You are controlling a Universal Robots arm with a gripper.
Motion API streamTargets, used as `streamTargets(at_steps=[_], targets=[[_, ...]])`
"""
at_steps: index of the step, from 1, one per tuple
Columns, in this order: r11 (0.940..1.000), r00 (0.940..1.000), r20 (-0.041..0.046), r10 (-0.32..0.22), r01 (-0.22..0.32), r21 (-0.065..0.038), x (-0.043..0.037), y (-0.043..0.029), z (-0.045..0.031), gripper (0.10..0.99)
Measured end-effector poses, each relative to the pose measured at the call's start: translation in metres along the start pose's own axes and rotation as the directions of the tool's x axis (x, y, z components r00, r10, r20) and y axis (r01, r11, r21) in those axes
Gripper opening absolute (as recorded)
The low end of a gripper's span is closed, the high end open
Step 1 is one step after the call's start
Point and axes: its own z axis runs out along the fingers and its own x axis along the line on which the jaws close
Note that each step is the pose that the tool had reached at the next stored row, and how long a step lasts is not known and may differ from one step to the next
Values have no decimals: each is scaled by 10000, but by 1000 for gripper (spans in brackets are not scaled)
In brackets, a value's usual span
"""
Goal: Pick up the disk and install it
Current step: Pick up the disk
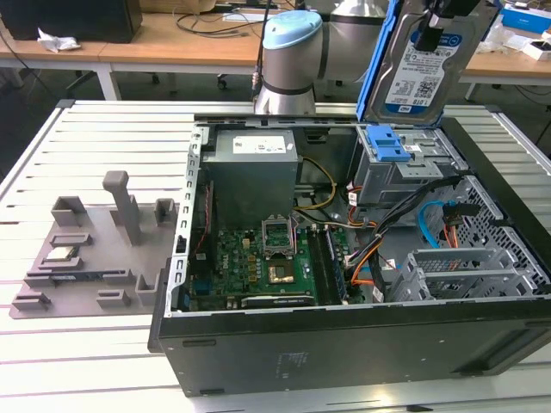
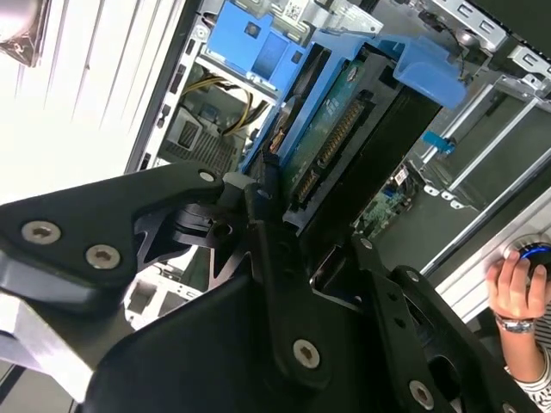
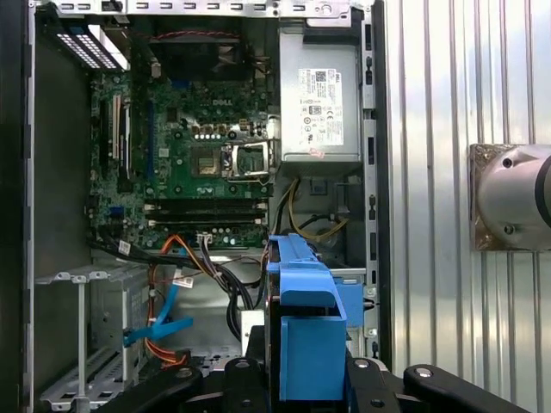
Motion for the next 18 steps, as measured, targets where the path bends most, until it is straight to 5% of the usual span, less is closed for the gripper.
streamTargets(at_steps=[18], targets=[[10000, 10000, 0, 0, 0, 0, 126, 147, 14, 361]])
